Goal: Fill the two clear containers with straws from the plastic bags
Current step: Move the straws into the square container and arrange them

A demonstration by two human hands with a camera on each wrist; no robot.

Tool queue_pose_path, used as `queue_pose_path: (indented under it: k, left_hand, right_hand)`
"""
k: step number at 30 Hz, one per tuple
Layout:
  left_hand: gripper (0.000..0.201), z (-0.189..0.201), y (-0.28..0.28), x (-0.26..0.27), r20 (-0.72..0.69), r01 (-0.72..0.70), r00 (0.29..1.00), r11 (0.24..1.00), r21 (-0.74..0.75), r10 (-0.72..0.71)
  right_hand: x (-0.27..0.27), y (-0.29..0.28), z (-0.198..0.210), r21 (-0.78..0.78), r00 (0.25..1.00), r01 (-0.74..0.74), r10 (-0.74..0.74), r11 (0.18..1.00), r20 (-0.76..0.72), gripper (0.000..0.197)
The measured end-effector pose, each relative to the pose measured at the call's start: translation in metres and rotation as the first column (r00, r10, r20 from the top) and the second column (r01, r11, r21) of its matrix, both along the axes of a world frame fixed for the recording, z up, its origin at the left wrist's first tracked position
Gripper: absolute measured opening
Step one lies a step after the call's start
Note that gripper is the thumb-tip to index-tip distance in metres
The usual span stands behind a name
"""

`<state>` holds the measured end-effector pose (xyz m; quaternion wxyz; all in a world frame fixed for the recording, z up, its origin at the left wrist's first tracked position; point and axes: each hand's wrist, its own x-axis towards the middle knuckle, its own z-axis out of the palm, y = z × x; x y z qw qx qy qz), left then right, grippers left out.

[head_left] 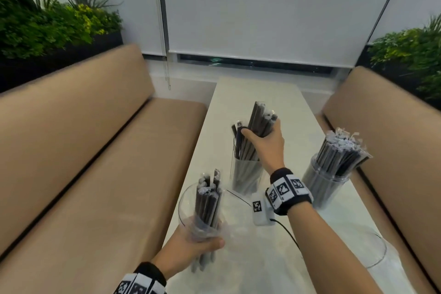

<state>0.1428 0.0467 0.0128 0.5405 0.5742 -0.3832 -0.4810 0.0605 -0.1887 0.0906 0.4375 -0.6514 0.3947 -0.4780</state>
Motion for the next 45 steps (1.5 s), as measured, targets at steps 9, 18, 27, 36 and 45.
queue_pose_path:
  k: [9,18,27,36,45]
  left_hand:
    - [0.032,0.012,-0.007,0.010,0.028,-0.031,0.999,0.999,-0.043,0.032]
    - [0.008,0.031,-0.028,0.010,0.121,-0.061,0.989,0.985,-0.158,0.081]
    - [0.032,0.017,-0.035,-0.013,0.265,0.081,0.963,0.985,-0.151,-0.038]
    - [0.013,0.018,-0.026,-0.012,0.293,0.167,0.945,0.984,-0.055,-0.144]
    - [0.048,0.014,-0.021,-0.013,0.366,0.163,0.921,0.985,-0.062,-0.129]
  right_hand:
    - [-0.040,-0.010,0.058,-0.182,0.984,-0.062,0.029,0.981,-0.178,0.080]
    - [-0.062,0.085,0.027,0.029,0.934,-0.276,0.275,0.961,-0.228,0.054]
    - [-0.026,0.136,-0.023,0.160,0.938,-0.318,0.335,0.934,-0.087,0.028]
    - [-0.041,0.127,-0.012,0.298,0.945,-0.307,0.252,0.904,0.211,0.021]
    - [-0.059,0.102,0.018,0.240,0.963,-0.218,0.169,0.946,0.212,0.017]
